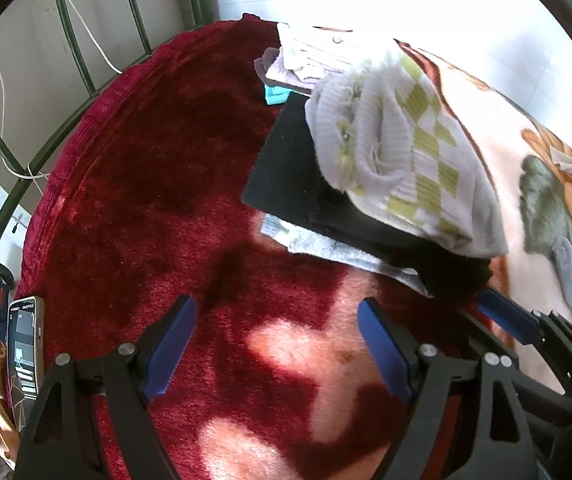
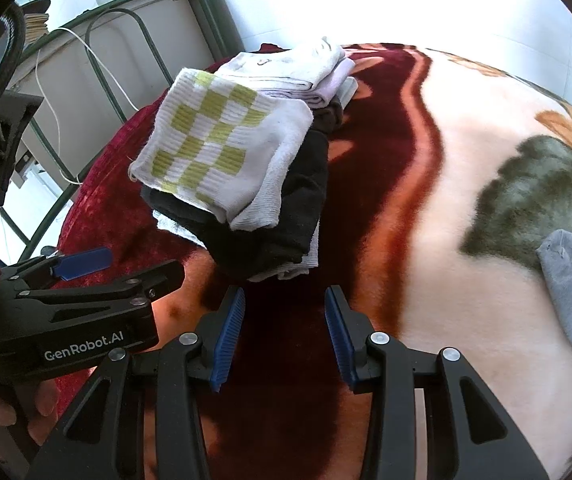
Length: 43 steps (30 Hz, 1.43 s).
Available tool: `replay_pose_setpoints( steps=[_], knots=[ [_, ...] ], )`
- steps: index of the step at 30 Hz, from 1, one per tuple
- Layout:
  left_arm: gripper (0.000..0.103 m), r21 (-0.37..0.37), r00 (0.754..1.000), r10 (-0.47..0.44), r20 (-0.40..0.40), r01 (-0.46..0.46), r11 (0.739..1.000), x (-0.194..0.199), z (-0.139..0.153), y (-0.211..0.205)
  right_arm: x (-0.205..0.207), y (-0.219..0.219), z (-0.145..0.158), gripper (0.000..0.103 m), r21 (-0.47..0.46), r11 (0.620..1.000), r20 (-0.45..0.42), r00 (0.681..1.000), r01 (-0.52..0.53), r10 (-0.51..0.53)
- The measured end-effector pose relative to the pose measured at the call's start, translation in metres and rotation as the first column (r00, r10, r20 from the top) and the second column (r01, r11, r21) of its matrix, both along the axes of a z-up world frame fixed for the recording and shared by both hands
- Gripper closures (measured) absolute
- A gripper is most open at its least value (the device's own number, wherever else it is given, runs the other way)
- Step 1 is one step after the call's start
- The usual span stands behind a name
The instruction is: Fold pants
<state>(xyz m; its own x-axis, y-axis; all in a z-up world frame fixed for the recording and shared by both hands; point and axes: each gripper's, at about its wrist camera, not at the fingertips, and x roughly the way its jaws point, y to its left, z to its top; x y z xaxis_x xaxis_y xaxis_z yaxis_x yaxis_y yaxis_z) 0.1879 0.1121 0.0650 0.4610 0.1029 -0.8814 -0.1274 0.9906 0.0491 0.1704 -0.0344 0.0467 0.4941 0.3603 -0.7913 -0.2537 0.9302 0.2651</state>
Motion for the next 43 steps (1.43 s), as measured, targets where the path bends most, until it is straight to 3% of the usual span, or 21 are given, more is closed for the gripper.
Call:
replay_pose_setpoints(
  steps=[43],
  knots=[
    [0.018,-0.021,1.000,0.006,-0.001,-0.006,1.000,0.0030,-0.0001,0.0039,-0.0003,0.0017,0.0005,0.061,0.002,1.000,-0.001,1.000,0.006,-0.006]
  ],
)
